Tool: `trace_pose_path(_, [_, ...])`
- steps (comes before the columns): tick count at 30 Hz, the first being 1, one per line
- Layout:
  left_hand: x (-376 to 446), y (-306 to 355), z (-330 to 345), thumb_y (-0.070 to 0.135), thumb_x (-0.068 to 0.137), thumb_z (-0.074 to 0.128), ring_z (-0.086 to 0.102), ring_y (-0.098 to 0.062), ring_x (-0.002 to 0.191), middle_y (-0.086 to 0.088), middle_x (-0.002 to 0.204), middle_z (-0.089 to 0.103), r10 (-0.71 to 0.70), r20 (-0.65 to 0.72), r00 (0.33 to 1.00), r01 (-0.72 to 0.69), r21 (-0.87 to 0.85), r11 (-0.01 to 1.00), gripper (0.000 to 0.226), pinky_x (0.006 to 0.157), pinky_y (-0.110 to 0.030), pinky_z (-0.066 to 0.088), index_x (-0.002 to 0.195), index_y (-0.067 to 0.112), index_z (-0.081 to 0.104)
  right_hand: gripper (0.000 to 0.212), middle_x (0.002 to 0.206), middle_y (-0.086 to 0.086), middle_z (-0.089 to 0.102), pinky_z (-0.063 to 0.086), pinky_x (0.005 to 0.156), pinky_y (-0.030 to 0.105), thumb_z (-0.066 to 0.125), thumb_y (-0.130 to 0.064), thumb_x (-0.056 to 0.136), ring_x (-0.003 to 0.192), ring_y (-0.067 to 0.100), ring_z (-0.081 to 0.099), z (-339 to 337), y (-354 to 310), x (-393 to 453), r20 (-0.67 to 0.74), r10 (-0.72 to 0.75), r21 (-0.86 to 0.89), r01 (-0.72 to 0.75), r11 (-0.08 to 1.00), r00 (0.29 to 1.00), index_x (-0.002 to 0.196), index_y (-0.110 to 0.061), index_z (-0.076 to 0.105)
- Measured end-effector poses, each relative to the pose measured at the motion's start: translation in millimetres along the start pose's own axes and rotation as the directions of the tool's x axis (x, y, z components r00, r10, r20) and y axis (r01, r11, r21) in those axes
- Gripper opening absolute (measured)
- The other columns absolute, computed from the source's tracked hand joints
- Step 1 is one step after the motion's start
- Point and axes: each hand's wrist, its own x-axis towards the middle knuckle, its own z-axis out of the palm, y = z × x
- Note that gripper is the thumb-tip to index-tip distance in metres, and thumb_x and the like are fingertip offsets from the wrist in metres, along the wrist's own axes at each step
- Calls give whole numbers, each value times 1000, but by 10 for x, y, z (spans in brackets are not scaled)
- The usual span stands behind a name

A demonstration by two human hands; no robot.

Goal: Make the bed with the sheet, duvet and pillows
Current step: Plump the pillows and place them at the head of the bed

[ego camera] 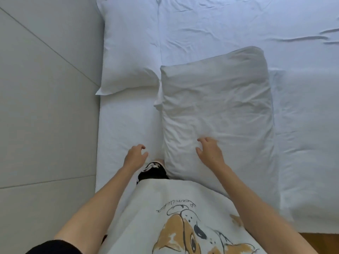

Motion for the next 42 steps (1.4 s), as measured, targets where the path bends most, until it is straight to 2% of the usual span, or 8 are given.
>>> trace_pose_path(6, [1611,-357,-1131,31,96,49,38,-31,130,-12,142,44,53,-41,998,-47,147,988,53,100,-41,39,144,13,37,47,137,9,46,37,102,35,55,-23,93,128,27,39,50,-1219,1282,-26,-69,-34,68,997,997,137,-11,46])
trace_pose_path(14, [3432,-239,-1943,32,93,51,34,-35,130,-15,145,36,93,-241,966,-93,10,996,63,101,-45,35,148,13,28,64,141,8,43,36,103,35,61,-34,89,129,26,40,84,-2275,3223,-149,-180,-4,182,983,972,144,-15,36])
trace_pose_path(18, [4300,-225,-2146,46,92,50,24,-34,138,-16,154,22,47,-295,954,-70,-67,995,73,106,-48,31,151,21,16,91,152,7,30,29,112,38,66,-56,80,140,23,27,293,-2772,4228,-175,-54,258,99,961,983,151,-22,19])
trace_pose_path(23, [5623,-236,-2342,70,73,62,5,-34,146,-19,158,2,-98,-362,927,-41,-358,933,107,115,-55,12,152,31,1,121,158,17,9,16,116,53,65,-76,66,146,31,8,475,-3081,5701,-179,238,436,-140,889,955,151,-31,-9])
trace_pose_path(26, [6252,-349,-2137,81,60,62,14,-38,143,-26,155,9,-205,-368,907,55,-379,924,127,111,-56,15,151,27,-10,131,157,17,14,14,117,50,66,-79,57,145,31,12,872,-2909,6277,-152,300,323,-240,916,942,151,-30,-11])
trace_pose_path(33, [6933,-489,-1863,77,56,68,45,-41,121,-29,131,45,-182,-587,789,26,-265,964,138,102,-51,31,151,10,-6,120,138,15,45,29,106,44,66,-76,60,126,33,43,1526,-2692,6865,-528,195,120,-155,981,827,151,-18,14])
trace_pose_path(37, [6808,-431,-1862,69,64,70,54,-41,110,-24,121,54,-110,-608,787,-14,-196,981,124,94,-48,40,152,8,6,108,127,11,56,38,95,40,67,-64,70,116,32,53,1387,-2636,6838,-453,143,101,-109,989,880,150,-15,13])
trace_pose_path(42, [6478,-428,-1981,59,71,68,58,-42,101,-23,110,61,-16,-478,878,-16,-63,998,98,82,-43,43,147,15,25,89,103,10,64,37,71,33,59,-37,85,93,31,61,1241,-2704,6554,-325,82,-119,-127,985,942,151,-10,6])
